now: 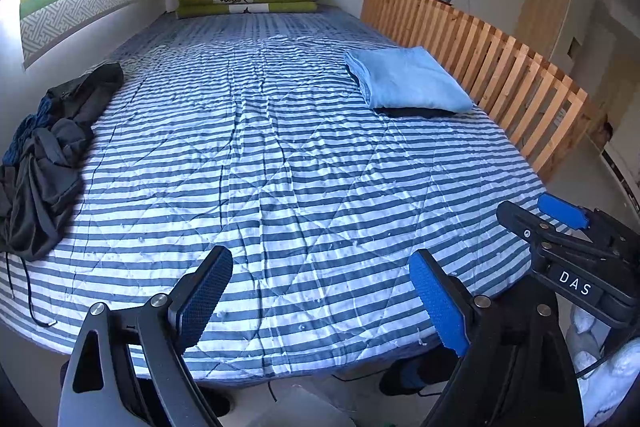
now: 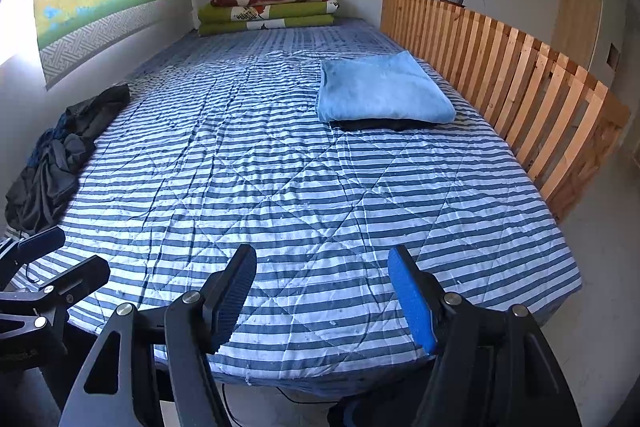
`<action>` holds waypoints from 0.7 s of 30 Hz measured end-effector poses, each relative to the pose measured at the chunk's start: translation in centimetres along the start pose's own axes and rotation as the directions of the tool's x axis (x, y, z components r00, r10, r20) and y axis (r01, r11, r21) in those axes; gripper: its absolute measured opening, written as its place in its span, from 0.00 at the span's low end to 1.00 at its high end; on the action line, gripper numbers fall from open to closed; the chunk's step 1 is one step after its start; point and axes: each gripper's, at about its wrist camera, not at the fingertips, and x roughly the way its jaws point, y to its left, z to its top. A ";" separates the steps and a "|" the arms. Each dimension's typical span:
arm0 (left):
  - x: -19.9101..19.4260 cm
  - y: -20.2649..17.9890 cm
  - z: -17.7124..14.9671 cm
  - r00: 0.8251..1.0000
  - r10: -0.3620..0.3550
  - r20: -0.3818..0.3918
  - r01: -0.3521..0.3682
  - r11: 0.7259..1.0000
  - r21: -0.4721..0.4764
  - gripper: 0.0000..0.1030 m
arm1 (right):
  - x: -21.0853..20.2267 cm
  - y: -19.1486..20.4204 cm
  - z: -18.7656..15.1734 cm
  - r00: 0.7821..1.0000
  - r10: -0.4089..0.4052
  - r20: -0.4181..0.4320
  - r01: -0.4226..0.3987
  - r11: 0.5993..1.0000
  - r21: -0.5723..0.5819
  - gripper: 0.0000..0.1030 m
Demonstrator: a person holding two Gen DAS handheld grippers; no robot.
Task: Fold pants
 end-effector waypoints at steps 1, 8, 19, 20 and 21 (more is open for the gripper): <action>0.1 0.0 0.0 1.000 0.000 0.000 0.000 1.000 -0.002 0.90 | 0.0 0.0 0.0 1.000 0.000 0.000 0.000 1.000 -0.001 0.63; 0.2 0.3 0.0 1.000 -0.001 0.002 0.001 1.000 -0.007 0.90 | 0.1 0.2 0.0 1.000 0.002 -0.004 -0.002 1.000 0.000 0.63; 0.3 -0.2 -0.1 1.000 -0.006 0.001 0.006 1.000 -0.008 0.90 | 0.0 0.4 0.0 1.000 0.004 -0.001 -0.004 1.000 -0.005 0.63; 0.3 -0.2 -0.2 1.000 -0.006 0.002 0.006 1.000 -0.009 0.90 | 0.0 0.4 -0.1 1.000 0.005 -0.003 -0.005 1.000 -0.004 0.63; 0.3 -0.2 -0.1 1.000 -0.005 0.001 0.005 1.000 -0.008 0.90 | 0.0 0.4 -0.1 1.000 0.006 -0.004 -0.006 1.000 -0.003 0.63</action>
